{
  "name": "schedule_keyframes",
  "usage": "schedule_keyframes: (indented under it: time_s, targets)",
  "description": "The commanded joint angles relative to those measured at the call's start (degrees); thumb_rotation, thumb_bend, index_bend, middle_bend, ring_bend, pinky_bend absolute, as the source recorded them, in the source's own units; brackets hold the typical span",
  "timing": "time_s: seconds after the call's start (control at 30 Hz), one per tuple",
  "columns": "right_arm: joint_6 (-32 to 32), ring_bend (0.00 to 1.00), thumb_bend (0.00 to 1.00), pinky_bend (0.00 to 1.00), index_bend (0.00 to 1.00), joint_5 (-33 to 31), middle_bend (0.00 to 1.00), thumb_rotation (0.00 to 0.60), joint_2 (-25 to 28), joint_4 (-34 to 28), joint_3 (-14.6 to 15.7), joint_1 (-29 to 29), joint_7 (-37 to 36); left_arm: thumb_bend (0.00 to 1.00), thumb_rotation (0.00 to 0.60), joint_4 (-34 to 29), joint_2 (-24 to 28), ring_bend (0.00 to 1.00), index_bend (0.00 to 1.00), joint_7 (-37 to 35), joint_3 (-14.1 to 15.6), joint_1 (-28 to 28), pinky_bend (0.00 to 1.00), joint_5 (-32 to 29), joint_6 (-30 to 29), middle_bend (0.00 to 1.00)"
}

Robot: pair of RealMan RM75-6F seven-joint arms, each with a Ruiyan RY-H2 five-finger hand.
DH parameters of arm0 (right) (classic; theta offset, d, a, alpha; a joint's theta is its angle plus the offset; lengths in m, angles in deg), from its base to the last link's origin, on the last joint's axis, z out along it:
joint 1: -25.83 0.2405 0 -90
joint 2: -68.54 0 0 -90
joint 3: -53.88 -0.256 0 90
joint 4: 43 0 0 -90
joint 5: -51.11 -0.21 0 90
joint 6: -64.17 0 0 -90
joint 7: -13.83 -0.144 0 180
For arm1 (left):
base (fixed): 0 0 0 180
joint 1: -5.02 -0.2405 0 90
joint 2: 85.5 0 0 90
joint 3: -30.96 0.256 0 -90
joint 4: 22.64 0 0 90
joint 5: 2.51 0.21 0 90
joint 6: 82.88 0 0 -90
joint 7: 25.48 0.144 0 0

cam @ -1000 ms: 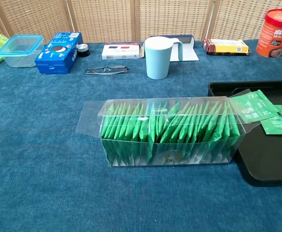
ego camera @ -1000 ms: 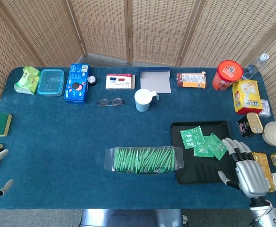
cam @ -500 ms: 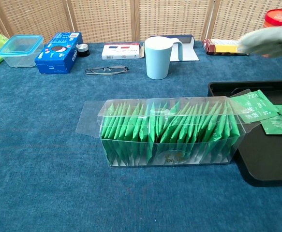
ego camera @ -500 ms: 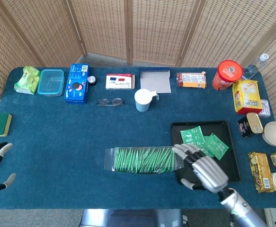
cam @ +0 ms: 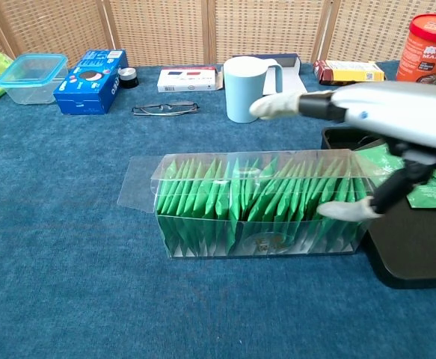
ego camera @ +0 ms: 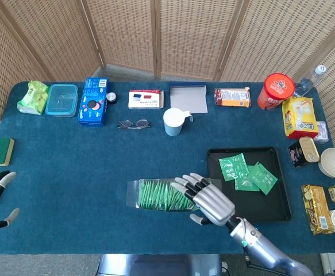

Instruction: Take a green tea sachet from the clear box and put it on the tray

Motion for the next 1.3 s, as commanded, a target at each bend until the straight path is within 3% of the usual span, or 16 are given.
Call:
schedule_keyframes:
  time_s: [0.03, 0.3, 0.67, 1.3]
  targets:
    - [-0.4, 0.07, 0.3, 0.09, 0.0, -2.8, 0.04, 0.6, -2.8, 2.0, -1.2, 1.3, 4.3, 0.24, 0.6, 0.4, -0.1, 0.07, 0.11, -0.5, 0.1, -0.1, 0.24, -0.2, 0.1, 0.12]
    - [-0.1, 0.07, 0.3, 0.09, 0.0, -6.1, 0.04, 0.6, -5.2, 2.5, -1.2, 2.3, 9.3, 0.24, 0.6, 1.5, -0.4, 0.07, 0.11, -1.6, 0.2, 0.0, 0.24, -0.5, 0.4, 0.12]
    - [-0.8, 0.13, 0.33, 0.11, 0.12, -10.2, 0.09, 0.6, -5.8, 2.8, -3.4, 5.1, 11.5, 0.24, 0.6, 3.1, -1.2, 0.07, 0.11, -3.1, 0.3, -0.4, 0.24, -0.7, 0.0, 0.12]
    - [-5.9, 0.14, 0.42, 0.11, 0.12, -22.1, 0.1, 0.6, 3.4, -0.8, -9.1, 11.6, 11.0, 0.24, 0.6, 4.8, -2.2, 0.07, 0.11, -4.2, 0.3, -0.7, 0.24, -0.2, -0.9, 0.12]
